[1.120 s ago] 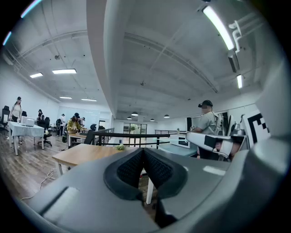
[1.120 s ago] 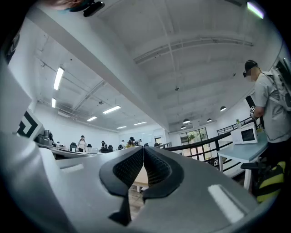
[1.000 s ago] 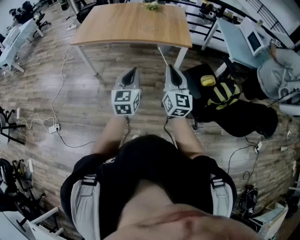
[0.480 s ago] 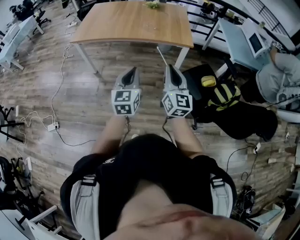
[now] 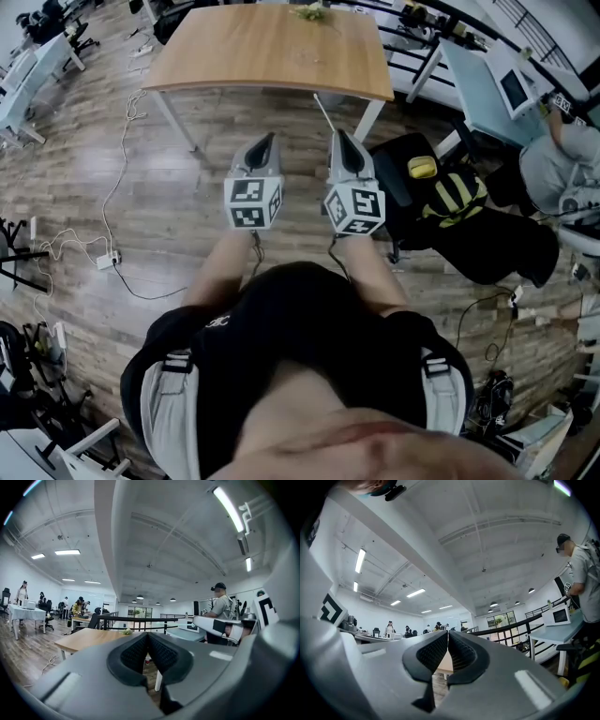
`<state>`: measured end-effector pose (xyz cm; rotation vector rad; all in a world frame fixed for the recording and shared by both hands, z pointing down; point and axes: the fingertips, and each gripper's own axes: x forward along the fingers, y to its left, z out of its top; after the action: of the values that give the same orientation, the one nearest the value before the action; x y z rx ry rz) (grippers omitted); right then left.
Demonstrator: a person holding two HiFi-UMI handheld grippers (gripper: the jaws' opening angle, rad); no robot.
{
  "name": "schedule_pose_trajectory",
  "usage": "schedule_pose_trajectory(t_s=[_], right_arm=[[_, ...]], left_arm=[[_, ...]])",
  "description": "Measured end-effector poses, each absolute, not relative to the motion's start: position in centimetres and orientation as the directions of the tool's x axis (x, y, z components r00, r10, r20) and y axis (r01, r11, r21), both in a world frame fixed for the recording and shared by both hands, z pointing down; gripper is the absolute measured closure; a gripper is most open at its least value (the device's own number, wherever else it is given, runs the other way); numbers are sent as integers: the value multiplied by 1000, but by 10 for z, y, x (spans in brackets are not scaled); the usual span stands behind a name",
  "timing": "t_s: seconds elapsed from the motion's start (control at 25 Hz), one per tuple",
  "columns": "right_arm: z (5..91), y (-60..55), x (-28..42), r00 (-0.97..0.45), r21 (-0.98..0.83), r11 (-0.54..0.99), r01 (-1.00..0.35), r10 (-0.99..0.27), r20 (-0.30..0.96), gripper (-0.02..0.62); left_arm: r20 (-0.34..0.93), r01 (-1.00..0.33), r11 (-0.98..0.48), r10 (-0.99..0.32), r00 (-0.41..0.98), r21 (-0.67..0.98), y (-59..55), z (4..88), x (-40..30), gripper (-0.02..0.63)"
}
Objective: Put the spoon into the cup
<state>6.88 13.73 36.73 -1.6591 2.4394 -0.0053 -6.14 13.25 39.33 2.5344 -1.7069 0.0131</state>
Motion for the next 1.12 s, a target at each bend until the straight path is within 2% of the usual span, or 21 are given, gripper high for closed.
schedule_pose_trajectory(t_s=[0.44, 0.6, 1.12], right_arm=[[375, 110, 44, -333, -140, 357, -924, -928, -170, 591], [379, 90, 43, -335, -181, 364, -914, -926, -172, 591], [377, -50, 70, -348, -201, 379, -903, -921, -174, 591]], left_arm=[[85, -919, -392, -915, 395, 50, 103, 412, -88, 595], [87, -920, -381, -918, 388, 91, 77, 415, -96, 595], [78, -922, -382, -919, 386, 61, -61, 406, -69, 595]])
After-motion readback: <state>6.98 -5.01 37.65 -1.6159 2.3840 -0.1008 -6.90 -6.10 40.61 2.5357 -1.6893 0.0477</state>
